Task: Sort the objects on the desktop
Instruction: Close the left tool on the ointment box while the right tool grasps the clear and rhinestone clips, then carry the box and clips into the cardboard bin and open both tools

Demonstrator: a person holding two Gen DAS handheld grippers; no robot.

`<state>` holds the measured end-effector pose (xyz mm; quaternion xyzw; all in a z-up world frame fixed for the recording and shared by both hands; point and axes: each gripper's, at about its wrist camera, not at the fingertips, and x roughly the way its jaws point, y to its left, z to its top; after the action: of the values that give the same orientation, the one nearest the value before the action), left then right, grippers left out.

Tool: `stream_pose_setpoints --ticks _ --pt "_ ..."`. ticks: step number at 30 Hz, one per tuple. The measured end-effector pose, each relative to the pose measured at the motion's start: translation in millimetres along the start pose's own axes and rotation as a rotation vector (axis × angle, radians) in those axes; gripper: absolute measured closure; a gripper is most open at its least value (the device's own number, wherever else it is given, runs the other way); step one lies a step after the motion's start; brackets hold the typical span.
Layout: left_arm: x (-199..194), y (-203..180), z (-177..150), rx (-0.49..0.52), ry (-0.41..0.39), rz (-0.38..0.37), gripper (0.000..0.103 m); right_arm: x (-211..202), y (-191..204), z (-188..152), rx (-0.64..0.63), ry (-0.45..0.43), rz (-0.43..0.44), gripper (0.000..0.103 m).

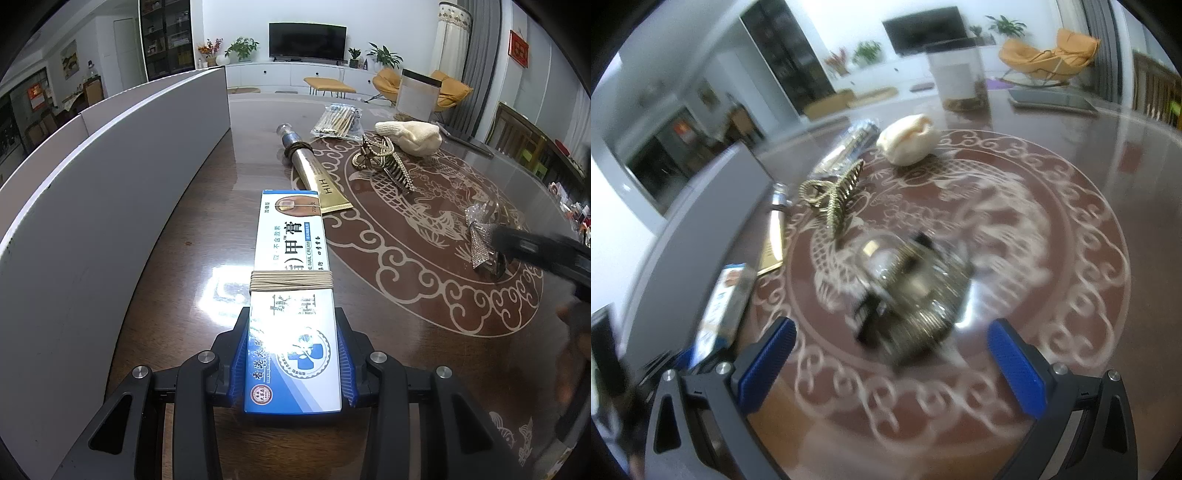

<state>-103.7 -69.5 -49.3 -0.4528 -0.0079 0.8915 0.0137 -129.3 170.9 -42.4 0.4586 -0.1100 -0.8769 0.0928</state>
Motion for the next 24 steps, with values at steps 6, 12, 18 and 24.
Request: stream_pose_setpoints --ticks 6,12,18,24 --pt "-18.0 1.5 -0.5 -0.013 -0.074 -0.044 0.062 14.1 11.6 9.4 -0.044 -0.019 -0.095 0.05" --pt "-51.3 -6.2 -1.4 -0.002 -0.188 -0.132 0.062 -51.4 -5.3 -18.2 -0.14 -0.086 0.016 0.05" --pt "-105.3 5.8 -9.0 -0.06 -0.251 -0.181 0.062 -76.0 -12.5 -45.6 -0.177 -0.035 0.108 0.05" --pt "-171.6 67.4 0.4 -0.121 -0.319 -0.136 0.062 -86.6 55.5 -25.0 -0.258 -0.049 0.268 0.05"
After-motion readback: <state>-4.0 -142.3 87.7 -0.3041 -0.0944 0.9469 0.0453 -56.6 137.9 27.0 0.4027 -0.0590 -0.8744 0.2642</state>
